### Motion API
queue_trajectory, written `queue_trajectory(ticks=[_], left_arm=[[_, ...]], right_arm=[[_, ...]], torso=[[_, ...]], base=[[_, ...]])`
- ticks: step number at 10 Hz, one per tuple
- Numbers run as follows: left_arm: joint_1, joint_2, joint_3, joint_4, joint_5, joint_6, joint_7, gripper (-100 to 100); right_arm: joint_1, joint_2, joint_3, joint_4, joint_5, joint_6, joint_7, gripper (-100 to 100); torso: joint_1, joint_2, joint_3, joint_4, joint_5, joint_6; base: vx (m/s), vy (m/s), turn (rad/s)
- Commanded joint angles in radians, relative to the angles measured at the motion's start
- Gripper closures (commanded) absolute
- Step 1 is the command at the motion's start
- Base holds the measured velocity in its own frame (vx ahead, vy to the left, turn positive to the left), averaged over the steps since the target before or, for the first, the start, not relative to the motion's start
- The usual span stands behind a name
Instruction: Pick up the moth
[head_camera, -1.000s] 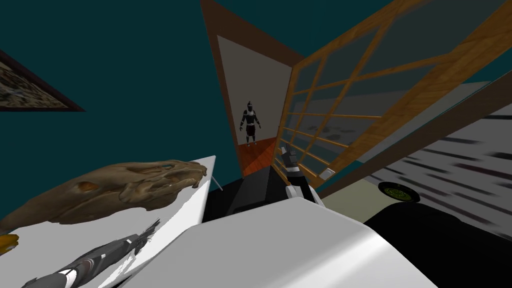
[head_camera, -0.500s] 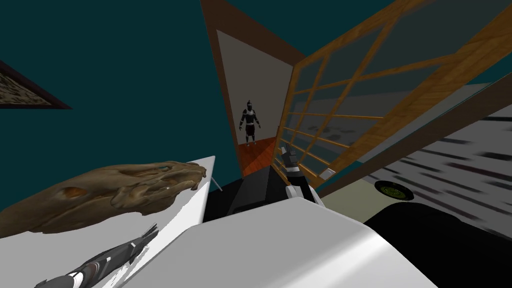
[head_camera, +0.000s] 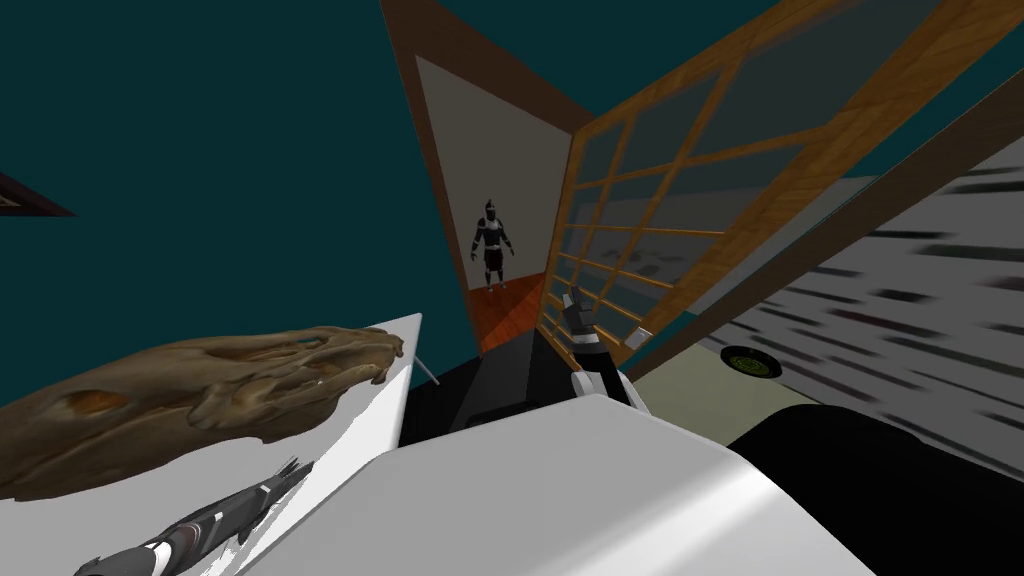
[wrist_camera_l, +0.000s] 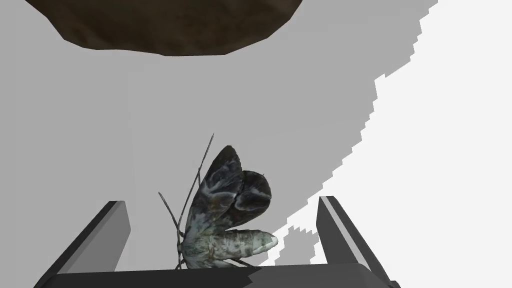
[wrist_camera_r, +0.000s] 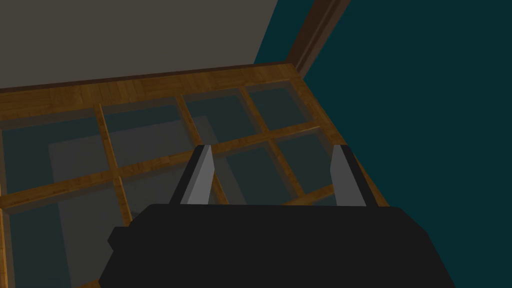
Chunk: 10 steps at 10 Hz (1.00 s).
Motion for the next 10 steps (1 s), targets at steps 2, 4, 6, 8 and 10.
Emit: queue_trajectory(ticks=[2, 4, 6, 8, 10], left_arm=[[-0.001, 0.0, 0.0, 0.002, -0.001, -0.001, 0.0, 100], [-0.001, 0.0, 0.001, 0.002, 0.0, -0.002, 0.001, 100], [-0.001, 0.0, 0.001, 0.001, 0.0, -0.002, 0.001, 100], [0.017, 0.003, 0.003, -0.029, 0.007, 0.005, 0.003, 100], [0.041, 0.004, 0.005, -0.068, 0.016, 0.01, 0.005, 100]], right_arm=[[0.0, 0.0, 0.0, 0.0, 0.0, 0.0, 0.0, 0], [0.0, 0.0, 0.0, 0.0, 0.0, 0.0, 0.0, 0], [0.0, 0.0, 0.0, 0.0, 0.0, 0.0, 0.0, 0], [0.0, 0.0, 0.0, 0.0, 0.0, 0.0, 0.0, 0], [0.0, 0.0, 0.0, 0.0, 0.0, 0.0, 0.0, 0]], torso=[[0.0, -0.001, -0.001, 0.0, 0.0, 0.0], [0.001, -0.002, -0.001, -0.001, 0.001, 0.0], [0.001, -0.002, -0.002, -0.001, 0.001, 0.0], [0.001, -0.002, -0.002, -0.001, 0.001, 0.0], [0.002, -0.004, -0.003, -0.001, 0.001, -0.001]], base=[[-0.007, -0.003, -0.006], [0.0, 0.0, 0.0], [0.0, 0.0, 0.0], [0.014, 0.006, 0.068], [0.043, 0.02, 0.129]])
